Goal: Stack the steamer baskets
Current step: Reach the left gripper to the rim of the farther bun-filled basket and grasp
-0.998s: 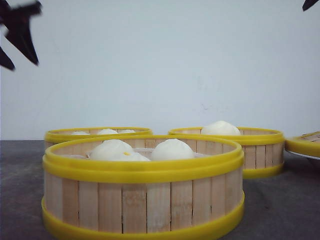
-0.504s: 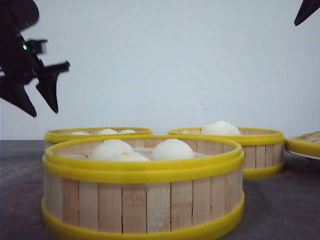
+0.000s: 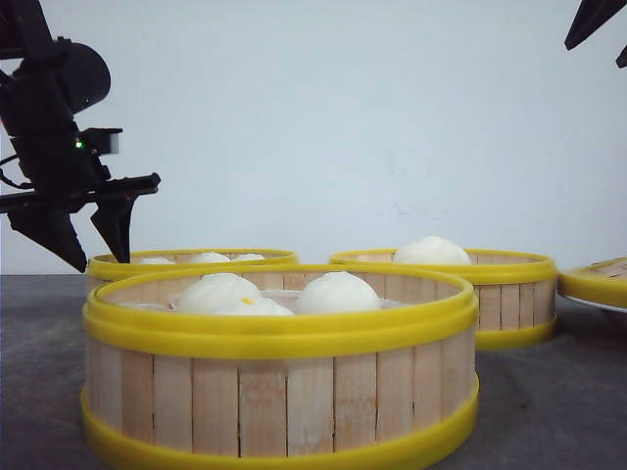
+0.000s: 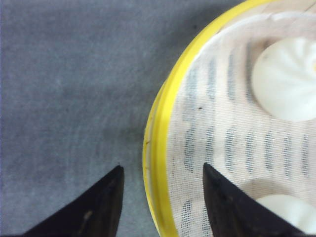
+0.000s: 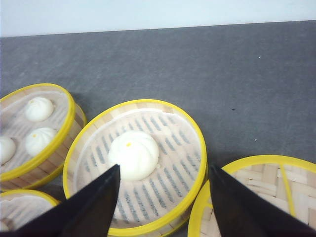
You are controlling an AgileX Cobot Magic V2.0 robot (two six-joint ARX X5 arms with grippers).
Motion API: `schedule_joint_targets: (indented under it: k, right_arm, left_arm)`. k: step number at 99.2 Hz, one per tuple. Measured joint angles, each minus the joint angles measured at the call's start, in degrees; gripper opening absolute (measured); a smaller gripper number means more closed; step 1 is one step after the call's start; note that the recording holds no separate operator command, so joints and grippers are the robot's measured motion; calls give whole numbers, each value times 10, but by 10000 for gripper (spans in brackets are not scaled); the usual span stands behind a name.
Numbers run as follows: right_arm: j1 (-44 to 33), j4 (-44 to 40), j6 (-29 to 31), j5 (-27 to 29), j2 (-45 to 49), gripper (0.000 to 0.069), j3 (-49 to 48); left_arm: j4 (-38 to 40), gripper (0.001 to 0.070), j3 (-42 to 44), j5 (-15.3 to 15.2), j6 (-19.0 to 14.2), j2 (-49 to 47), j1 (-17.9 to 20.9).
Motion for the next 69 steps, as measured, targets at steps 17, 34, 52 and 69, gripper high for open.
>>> schedule_joint_targets:
  k: [17, 34, 52, 69]
  right_arm:
    - [8, 0, 0, 1, 0, 346, 0]
    - [16, 0, 0, 1, 0, 346, 0]
    - [23, 0, 0, 1, 0, 346, 0]
    - [27, 0, 0, 11, 0, 345, 0]
  left_arm:
    - [0, 300, 0, -7, 0, 7, 0]
    - [-4, 193, 0, -7, 0, 19, -2]
    - [-4, 85, 0, -7, 0, 19, -5]
    - [-9, 31, 1, -12, -5, 19, -7]
